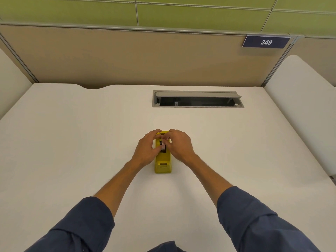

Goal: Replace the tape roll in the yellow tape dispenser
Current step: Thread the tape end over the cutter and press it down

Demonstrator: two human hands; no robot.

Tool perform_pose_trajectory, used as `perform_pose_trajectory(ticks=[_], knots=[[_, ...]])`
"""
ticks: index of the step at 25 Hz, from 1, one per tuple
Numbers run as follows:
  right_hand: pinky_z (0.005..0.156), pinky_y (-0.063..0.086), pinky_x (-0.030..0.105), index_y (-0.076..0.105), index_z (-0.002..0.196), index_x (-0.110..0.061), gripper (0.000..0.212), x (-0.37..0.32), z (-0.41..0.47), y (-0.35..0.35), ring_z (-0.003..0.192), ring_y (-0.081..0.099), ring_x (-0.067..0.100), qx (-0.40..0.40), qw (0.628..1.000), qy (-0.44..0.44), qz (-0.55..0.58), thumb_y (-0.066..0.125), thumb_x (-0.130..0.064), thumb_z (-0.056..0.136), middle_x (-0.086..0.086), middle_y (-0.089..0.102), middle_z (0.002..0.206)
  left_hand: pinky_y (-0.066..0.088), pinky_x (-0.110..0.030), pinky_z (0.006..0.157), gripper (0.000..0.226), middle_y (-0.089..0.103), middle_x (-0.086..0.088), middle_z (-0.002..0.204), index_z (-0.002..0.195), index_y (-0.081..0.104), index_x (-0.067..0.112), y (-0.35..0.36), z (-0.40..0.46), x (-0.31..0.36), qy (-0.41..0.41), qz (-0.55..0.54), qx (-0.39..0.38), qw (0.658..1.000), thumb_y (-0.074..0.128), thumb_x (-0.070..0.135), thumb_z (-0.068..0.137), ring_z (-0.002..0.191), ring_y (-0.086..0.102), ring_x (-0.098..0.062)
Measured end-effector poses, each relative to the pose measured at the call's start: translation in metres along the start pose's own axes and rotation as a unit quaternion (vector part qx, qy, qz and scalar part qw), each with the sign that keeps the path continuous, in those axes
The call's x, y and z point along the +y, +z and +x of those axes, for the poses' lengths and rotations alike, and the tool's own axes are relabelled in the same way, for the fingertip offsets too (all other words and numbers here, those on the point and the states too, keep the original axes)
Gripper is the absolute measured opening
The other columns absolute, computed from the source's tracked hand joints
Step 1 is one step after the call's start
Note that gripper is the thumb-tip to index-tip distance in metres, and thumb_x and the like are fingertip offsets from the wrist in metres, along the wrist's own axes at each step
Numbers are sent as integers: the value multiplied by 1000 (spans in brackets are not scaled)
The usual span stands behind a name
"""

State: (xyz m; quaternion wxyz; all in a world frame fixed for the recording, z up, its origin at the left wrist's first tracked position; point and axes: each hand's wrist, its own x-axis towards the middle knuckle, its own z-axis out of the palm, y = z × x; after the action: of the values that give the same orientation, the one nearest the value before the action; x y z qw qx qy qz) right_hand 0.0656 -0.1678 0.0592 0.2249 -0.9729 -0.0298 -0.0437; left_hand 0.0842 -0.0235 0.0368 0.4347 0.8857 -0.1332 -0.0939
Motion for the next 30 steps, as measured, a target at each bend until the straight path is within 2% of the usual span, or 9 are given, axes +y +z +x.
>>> perform_pose_trajectory(ticks=[4, 9, 14, 16, 20, 26, 30], knots=[[72, 46, 35, 72, 103, -18, 24, -2, -2, 1, 85, 61, 22, 8, 999, -23, -37, 50, -26, 97, 4, 68, 94, 41, -41, 106, 55, 53, 1, 138, 135, 45, 22, 0, -1, -2, 19, -2, 7, 1000, 68, 30, 85, 127, 48, -18], [75, 48, 38, 70, 101, -16, 23, -2, -7, 4, 88, 60, 23, 10, 999, -17, -26, 49, -23, 97, 4, 67, 98, 45, -36, 97, 35, 59, 7, 121, 118, 56, 29, -2, -1, -4, 69, 9, 0, 998, 66, 26, 85, 111, 51, -11], [75, 47, 36, 68, 104, -16, 23, -3, -12, 8, 90, 60, 22, 10, 999, -16, -27, 47, -24, 99, 2, 66, 102, 38, -26, 94, 34, 53, 2, 130, 123, 57, 27, -2, -2, -8, 59, 28, -20, 998, 61, 28, 89, 118, 49, -16], [75, 47, 36, 67, 105, -16, 23, -3, -13, 9, 91, 59, 22, 5, 999, -12, -29, 46, -25, 99, 3, 66, 103, 38, -28, 97, 35, 52, 1, 133, 124, 56, 26, -2, -3, -7, 57, 30, -19, 998, 60, 27, 90, 121, 48, -17], [76, 48, 38, 65, 103, -16, 21, -6, -17, 11, 90, 59, 23, -4, 1000, -3, -26, 47, -24, 99, 3, 65, 101, 41, -41, 105, 39, 47, -1, 139, 129, 53, 24, -2, -5, -7, 44, 41, -26, 998, 58, 19, 91, 127, 45, -21], [74, 50, 38, 66, 101, -16, 21, -7, -27, 13, 89, 60, 22, -15, 1000, 5, -23, 47, -25, 99, 2, 66, 101, 40, -34, 105, 44, 48, -1, 138, 129, 54, 23, -2, -4, -9, 46, 43, -20, 998, 57, 7, 88, 127, 45, -21], [75, 51, 38, 66, 104, -16, 21, -6, -37, 18, 91, 61, 23, -14, 1000, 15, -5, 48, -27, 99, 2, 66, 104, 39, -43, 108, 45, 47, -2, 141, 131, 52, 23, -1, -3, -11, 37, 56, -23, 997, 59, 10, 89, 130, 44, -22]])
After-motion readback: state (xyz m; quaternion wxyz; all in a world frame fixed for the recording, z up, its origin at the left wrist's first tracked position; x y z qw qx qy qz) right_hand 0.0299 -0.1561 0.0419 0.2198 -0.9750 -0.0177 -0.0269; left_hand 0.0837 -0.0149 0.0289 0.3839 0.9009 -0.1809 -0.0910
